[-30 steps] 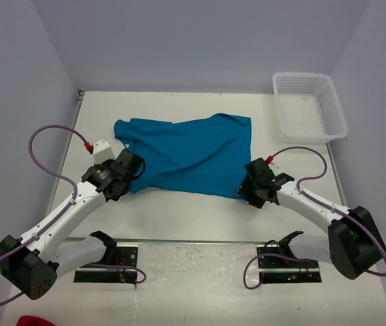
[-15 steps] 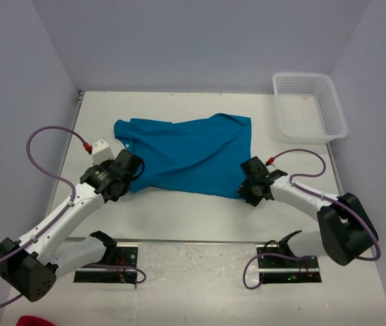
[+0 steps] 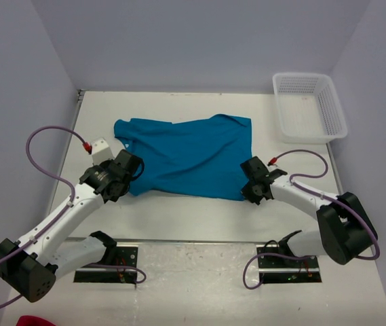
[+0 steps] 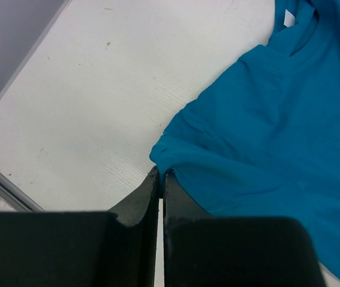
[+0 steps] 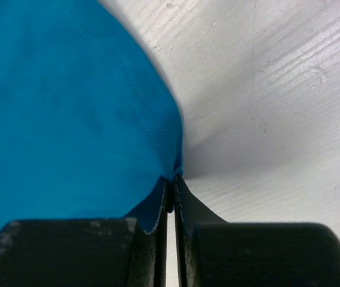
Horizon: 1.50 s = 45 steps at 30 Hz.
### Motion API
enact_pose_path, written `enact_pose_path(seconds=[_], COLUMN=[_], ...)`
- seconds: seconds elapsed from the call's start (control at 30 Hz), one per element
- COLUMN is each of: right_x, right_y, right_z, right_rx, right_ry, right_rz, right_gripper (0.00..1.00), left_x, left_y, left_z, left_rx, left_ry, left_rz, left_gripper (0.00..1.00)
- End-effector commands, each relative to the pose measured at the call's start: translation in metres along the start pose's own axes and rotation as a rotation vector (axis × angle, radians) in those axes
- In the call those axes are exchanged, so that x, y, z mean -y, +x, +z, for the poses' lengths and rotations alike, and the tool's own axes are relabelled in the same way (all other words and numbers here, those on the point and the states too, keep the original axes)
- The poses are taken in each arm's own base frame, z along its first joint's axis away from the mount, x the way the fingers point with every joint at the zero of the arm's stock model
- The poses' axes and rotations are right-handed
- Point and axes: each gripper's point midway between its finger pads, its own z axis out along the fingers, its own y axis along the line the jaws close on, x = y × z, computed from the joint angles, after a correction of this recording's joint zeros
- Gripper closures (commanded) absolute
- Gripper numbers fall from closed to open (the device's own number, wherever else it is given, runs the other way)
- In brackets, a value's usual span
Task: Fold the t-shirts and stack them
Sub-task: Flatten out the tshirt
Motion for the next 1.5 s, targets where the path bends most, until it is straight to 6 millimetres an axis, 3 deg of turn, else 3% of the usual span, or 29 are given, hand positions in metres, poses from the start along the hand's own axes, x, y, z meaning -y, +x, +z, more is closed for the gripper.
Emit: enact_pose_path(seconds=[0.0,0.37,0.53,0.7,1.03,1.37,1.47], right_x=[-0.013,-0.066,-0.085,-0.091,-0.098,-0.107,-0.11], right_y=[-0.015,-0.045,-0.051,-0.056,-0.055,-0.072,-0.075], right_z=[-0.007,-0.045,-0.065,-0.074,-0.072,-0.085,-0.086], right_rx=[0.055,0.16,0.19,0.203,0.193,0.258,0.273], right_ry=[-0.026,-0.244,-0.33,-0.346,-0.346,-0.337,-0.335], right_rz=[-0.027,-0.303,-0.388,-0.425,-0.479,-0.525,-0.542], right_gripper=[1.0,1.0,1.0,1.0,1.0,1.0,1.0], left_x=[-0.001,0.019,0.021,0.023,0.03,0.032,0.034], left_y=[-0.008,0.007,0.003,-0.007,0.002,-0.029,-0.031], left_z=[0.002,0.008,0.004,-0.002,-0.001,-0.016,-0.018], left_rx=[0.032,-0.03,-0.027,-0.008,-0.033,0.043,0.042], left_ry=[-0.011,0.051,0.069,0.098,0.139,0.195,0.206], left_rz=[-0.012,0.051,0.039,0.018,0.023,0.004,0.009], left_gripper=[1.0,1.0,1.0,1.0,1.0,1.0,1.0])
